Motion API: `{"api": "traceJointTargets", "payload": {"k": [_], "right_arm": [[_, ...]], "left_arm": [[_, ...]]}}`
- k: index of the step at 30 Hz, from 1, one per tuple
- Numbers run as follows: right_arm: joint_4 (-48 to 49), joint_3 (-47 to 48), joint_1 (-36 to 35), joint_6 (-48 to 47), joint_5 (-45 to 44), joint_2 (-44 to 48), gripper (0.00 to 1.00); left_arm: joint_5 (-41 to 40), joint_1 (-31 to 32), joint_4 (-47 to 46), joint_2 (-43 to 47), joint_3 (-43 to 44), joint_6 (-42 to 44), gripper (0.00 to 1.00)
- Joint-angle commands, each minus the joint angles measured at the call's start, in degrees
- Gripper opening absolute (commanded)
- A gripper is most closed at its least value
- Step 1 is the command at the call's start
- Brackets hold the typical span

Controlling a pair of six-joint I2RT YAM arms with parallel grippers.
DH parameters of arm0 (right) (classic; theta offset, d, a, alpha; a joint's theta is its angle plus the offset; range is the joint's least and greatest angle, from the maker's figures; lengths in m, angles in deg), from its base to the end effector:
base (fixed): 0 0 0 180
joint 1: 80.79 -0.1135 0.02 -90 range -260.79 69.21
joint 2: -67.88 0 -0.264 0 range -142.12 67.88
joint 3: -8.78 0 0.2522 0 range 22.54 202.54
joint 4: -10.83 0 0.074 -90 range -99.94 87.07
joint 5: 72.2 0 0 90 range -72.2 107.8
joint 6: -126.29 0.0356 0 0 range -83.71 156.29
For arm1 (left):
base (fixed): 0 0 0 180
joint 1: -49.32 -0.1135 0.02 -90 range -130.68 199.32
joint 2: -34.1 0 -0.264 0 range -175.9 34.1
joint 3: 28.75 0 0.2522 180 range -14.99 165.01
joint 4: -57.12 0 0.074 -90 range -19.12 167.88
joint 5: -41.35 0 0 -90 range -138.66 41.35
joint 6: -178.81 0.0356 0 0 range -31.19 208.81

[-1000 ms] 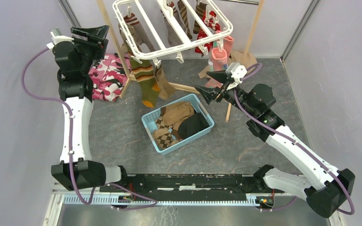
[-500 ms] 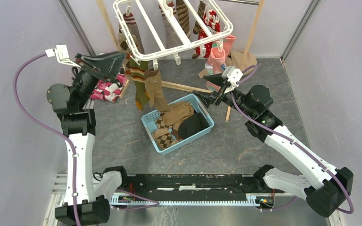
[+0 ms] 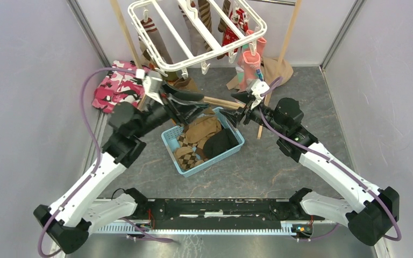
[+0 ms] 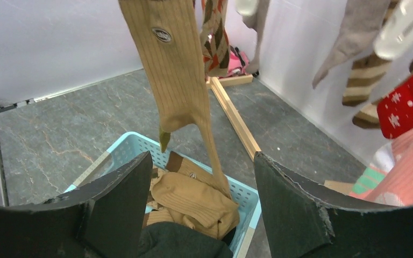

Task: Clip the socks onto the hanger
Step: Rotate the hanger at the clothesline.

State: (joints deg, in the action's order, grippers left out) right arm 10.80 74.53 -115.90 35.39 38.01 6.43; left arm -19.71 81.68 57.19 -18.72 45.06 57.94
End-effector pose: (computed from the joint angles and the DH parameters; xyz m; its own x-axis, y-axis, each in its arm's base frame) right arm 0.1994 0.1552 0.3723 0.0738 0.0339 -0.9967 -0.8205 0.5701 -0.0414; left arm 0.1548 -0.1185 0.4517 -0.1773 -0.4192 -0.8904 0.8845 0.3288 -0.3310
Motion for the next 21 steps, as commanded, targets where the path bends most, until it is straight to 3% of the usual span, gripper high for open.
{"api": "traceJointTargets", "payload": {"k": [1,5,12,21], "right_arm": [[-2.1,-1.6,0.2,-1.3,-5.4,1.3,0.75],[-2.7,-4.0,0.2,-1.9,-7.9,1.1,0.76],[-0.4,-6.7,0.2,0.4,-4.1,-4.6,0.76],[2.5,-3.6,-0.2,8.9,-6.3,-18.7,0.7]], "left_arm": [[-18.7,8.4,0.0,-1.8,-4.7,16.9,0.59],[-26.8,11.2,-7.8,-4.0,-10.9,18.3,0.61],[-39.8,10.7,-10.0,-3.3,-17.5,18.2,0.7],[-42.9,8.4,-5.3,3.9,-23.4,14.5,0.76]]}}
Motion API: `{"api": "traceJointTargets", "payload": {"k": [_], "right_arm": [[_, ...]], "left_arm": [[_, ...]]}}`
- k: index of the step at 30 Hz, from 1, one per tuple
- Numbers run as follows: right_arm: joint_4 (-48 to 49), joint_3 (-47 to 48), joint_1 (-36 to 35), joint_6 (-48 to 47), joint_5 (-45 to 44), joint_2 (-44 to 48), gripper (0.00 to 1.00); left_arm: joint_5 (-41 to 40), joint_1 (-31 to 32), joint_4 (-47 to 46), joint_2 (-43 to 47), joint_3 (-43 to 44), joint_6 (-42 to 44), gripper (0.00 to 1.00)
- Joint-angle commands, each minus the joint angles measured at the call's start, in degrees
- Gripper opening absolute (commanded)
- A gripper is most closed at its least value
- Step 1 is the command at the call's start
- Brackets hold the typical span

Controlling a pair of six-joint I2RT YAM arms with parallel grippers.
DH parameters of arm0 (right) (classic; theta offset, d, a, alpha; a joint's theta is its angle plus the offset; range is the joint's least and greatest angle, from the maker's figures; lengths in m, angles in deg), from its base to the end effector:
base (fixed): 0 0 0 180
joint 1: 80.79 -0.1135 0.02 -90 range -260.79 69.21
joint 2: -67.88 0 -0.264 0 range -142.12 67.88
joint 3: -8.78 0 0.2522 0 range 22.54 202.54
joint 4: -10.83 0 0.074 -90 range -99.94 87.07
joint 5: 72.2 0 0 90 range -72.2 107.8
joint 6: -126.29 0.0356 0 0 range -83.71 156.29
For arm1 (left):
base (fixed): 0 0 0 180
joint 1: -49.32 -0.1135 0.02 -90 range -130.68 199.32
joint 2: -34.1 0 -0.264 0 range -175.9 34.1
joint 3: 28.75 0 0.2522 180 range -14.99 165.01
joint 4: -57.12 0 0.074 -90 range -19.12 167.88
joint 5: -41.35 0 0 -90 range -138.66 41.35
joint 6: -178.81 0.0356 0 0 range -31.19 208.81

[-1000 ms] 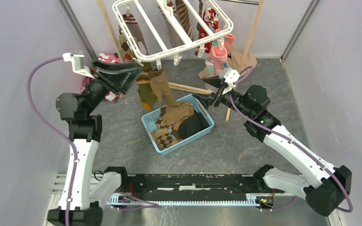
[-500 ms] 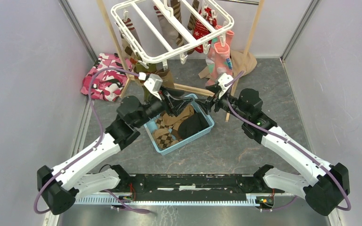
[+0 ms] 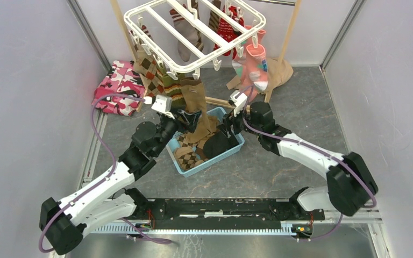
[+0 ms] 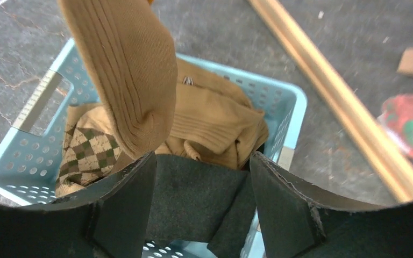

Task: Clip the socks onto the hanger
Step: Rotate the hanger at the clothesline.

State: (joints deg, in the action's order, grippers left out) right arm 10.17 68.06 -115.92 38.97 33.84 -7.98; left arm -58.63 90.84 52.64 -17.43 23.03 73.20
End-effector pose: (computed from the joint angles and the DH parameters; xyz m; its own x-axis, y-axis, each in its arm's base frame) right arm 0.2402 0.1810 0.2655 -0.2781 -0.1407 -0.9502 -0.7567 0.6414 0.1265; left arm 0.1663 -0.1390 0.3303 -0.0814 -0.2819 -0.9560 0.5208 0.8058 -0.2819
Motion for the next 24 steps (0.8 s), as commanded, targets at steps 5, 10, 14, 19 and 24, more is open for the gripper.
{"api": "traceJointTargets", "payload": {"k": [5,10,14,19,24], "right_arm": [[0.4,8.5,-1.8,10.8,-10.4,-11.2,0.68],[-1.6,12.9,-3.9,15.7,-17.5,-17.0,0.69],[-3.0,15.2,-4.6,18.1,-18.9,-20.4,0.67],[-3.8,16.3,-5.4,18.5,-18.6,-22.5,0.55],[-5.0,17.7,-5.5,19.0,-19.3,-24.8,0.55]], "left_arm": [[-5.1,-1.6,0.2,3.9,-2.4,-1.5,0.77],[-5.1,-2.6,0.9,4.2,-2.4,-1.2,0.78],[-5.3,-3.8,2.4,5.4,-2.4,-0.6,0.78],[-6.3,-4.8,4.7,8.5,-2.7,0.0,0.78],[-6.5,-5.3,6.1,11.4,-4.1,-0.7,0.78]]}}
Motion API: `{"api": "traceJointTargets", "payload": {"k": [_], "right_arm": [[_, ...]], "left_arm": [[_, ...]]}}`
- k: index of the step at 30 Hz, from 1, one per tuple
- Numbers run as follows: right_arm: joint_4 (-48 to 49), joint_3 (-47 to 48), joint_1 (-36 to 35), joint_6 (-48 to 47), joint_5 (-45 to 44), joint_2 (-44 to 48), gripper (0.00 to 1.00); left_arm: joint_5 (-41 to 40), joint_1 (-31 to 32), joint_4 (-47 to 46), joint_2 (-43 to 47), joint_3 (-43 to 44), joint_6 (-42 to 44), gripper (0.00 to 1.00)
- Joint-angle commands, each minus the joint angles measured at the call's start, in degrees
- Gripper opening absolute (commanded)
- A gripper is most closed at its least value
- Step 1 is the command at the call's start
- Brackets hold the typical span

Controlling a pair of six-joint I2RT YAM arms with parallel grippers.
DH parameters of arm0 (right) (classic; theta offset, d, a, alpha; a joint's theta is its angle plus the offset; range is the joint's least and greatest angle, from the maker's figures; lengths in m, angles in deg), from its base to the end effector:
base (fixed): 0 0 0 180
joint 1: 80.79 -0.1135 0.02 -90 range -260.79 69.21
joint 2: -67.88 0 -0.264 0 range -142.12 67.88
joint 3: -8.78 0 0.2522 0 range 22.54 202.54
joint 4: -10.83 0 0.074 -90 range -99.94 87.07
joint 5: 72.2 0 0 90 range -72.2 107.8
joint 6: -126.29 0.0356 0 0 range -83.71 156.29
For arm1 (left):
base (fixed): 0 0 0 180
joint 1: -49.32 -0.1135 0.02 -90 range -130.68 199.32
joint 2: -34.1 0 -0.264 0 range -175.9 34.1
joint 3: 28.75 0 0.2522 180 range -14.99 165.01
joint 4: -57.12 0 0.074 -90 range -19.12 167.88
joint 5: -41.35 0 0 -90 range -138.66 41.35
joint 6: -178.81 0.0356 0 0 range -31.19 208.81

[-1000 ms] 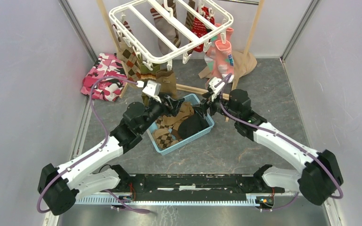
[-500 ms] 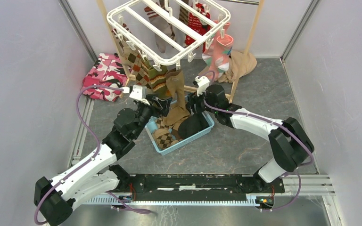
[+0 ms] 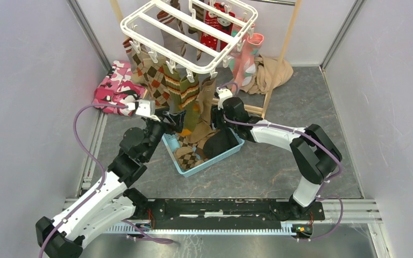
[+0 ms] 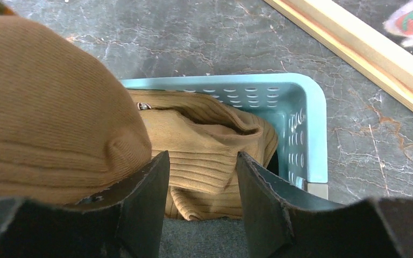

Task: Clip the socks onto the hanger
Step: Rotate the hanger at the clothesline, then pick up the sock from the bin.

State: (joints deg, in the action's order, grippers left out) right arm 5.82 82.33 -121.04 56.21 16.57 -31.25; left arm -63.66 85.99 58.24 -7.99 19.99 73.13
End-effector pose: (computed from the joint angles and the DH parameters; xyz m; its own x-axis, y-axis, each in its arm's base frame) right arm 0.2934 0.2473 0.2095 -0.5804 -0.0451 -0.8130 -0.4617 0.8407 0.2830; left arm 0.1519 -0.1016 0.3301 -0.0256 -0.3064 -0.9516 0.3772 0.8786 -0.2930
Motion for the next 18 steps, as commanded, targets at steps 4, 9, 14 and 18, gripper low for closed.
{"api": "traceJointTargets", "payload": {"k": [4,9,14,18], "right_arm": [[-0.8,4.9,-0.3,2.5,-2.6,-3.5,0.57],[-1.3,6.9,-0.3,3.2,-3.3,-5.6,0.57],[-2.0,7.4,-0.3,2.9,-4.5,-7.1,0.56],[-2.0,6.9,-0.3,2.7,-5.1,-8.1,0.55]], "left_arm": [[-1.2,-0.5,0.9,3.2,-1.9,-1.8,0.78],[-1.0,-0.5,1.9,4.0,-1.6,-1.9,0.78],[-0.8,-0.5,2.4,4.1,-1.1,-2.0,0.78],[-0.4,-0.5,2.4,3.9,-0.9,-2.5,0.78]]}}
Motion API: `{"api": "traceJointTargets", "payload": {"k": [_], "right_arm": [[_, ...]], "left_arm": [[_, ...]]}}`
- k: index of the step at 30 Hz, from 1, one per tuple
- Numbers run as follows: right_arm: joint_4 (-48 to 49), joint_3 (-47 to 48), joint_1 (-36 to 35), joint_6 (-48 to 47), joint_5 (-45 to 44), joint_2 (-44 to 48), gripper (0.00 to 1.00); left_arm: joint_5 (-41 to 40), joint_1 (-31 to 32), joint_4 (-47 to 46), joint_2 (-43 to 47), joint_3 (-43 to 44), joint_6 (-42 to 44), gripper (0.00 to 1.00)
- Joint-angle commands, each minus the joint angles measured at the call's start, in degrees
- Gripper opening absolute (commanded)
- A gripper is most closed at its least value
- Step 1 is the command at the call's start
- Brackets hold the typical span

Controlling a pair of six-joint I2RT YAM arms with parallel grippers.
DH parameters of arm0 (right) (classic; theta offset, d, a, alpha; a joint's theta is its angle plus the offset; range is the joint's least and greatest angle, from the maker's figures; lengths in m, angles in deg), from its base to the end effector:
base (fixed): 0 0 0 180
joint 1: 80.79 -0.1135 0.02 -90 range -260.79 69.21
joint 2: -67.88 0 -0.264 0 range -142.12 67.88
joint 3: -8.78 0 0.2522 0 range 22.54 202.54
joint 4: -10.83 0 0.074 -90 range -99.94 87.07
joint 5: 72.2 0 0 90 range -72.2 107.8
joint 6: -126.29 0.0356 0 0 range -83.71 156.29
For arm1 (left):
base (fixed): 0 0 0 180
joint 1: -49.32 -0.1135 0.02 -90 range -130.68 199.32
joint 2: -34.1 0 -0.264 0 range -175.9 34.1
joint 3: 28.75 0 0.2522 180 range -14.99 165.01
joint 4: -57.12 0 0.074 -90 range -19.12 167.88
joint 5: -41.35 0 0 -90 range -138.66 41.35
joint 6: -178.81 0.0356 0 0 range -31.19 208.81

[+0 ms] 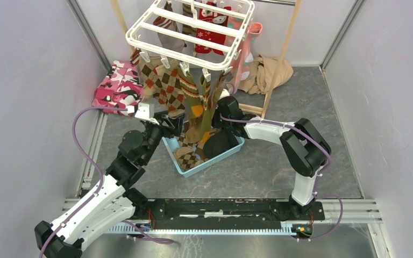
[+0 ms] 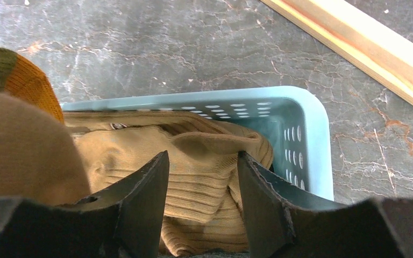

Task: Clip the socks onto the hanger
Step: Pick up the sock from the bin.

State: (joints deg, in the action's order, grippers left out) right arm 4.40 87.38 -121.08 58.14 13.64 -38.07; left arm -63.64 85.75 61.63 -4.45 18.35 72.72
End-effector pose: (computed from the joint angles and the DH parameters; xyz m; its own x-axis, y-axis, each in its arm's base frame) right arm 0.3126 0.2616 0.1906 -0.6166 -0.0361 -0.7865 -0.3981 0.8761 0.2719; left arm 0.1431 -0.0942 0.3232 -0.0470 -0.2981 -0.9534 0.3674 0.8824 -0.2940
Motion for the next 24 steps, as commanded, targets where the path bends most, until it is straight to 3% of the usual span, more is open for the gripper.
{"api": "traceJointTargets", "payload": {"k": [1,5,14,24], "right_arm": [[-0.4,1.7,-0.3,0.8,-2.2,-1.5,0.55],[1.1,0.6,-0.3,0.7,-1.9,-1.7,0.5],[6.2,-4.8,-0.2,0.4,-1.0,3.1,0.13],[7.6,-15.3,0.1,0.3,-0.4,20.2,0.03]], "left_arm": [[-0.2,-0.3,-0.9,0.2,0.7,-2.2,0.78],[0.3,-0.3,-0.7,-0.1,1.2,-2.4,0.78],[0.5,-0.3,0.2,0.8,1.2,-3.3,0.78],[2.9,-0.3,-1.1,3.1,-0.3,-6.3,0.78]]}}
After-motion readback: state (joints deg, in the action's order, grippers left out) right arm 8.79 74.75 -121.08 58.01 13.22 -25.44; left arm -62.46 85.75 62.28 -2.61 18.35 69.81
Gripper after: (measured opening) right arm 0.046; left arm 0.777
